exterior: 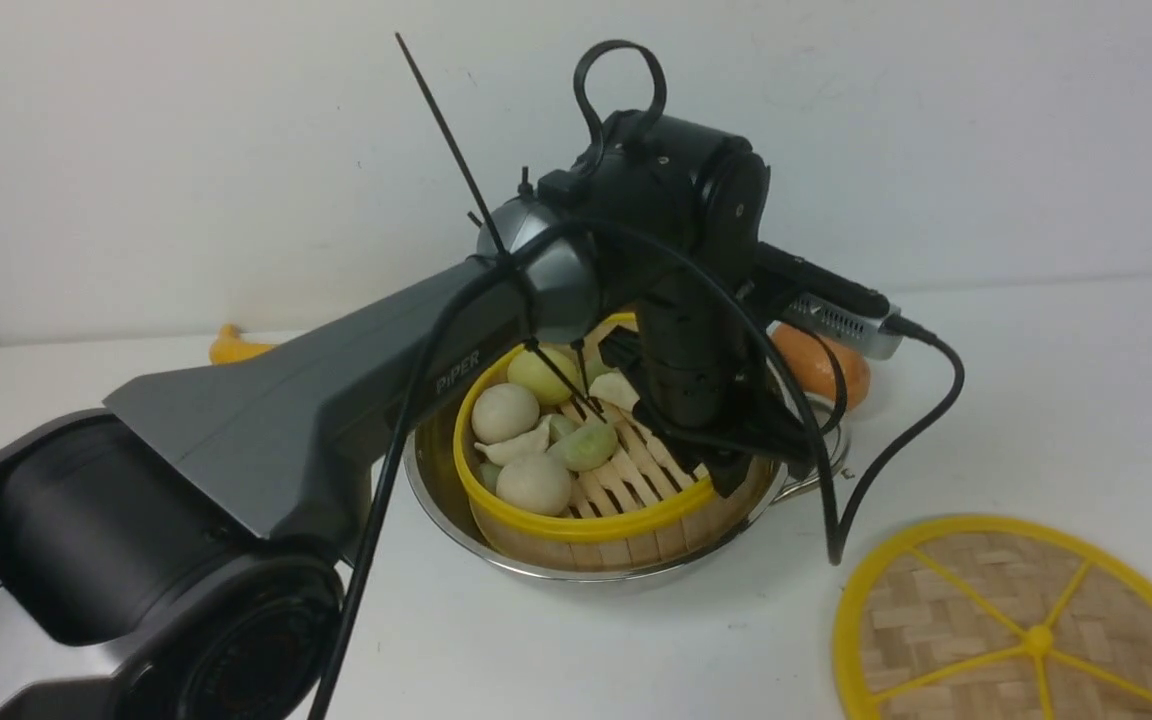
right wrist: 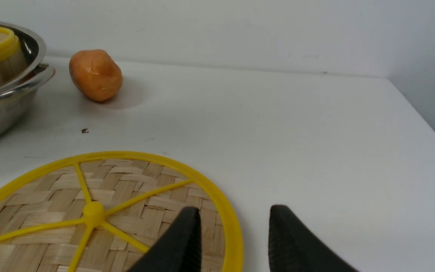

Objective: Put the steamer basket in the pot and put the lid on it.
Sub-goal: Use the left arm to put the steamer into the iron steamer pot in the middle

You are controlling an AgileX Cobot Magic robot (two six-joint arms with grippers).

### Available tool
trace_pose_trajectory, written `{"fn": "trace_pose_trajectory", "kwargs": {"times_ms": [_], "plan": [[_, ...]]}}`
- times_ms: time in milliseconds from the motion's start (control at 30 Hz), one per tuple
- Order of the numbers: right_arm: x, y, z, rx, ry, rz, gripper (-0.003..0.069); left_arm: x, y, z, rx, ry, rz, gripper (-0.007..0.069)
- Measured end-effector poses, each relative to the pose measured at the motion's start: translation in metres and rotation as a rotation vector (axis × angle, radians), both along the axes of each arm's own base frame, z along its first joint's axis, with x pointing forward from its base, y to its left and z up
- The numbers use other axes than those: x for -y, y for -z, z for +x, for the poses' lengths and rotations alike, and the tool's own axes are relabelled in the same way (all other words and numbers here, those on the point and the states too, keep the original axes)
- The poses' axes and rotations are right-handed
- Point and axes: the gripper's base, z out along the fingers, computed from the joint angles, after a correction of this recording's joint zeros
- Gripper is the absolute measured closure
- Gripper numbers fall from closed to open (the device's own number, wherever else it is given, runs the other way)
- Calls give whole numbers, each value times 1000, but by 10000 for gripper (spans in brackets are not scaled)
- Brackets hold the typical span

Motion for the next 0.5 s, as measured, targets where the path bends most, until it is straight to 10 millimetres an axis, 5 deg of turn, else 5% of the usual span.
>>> {"fn": "trace_pose_trajectory", "kwargs": {"times_ms": [500], "plan": [[0,0,0,0,0,0,418,0,5,1,0,-4,17,391]]}}
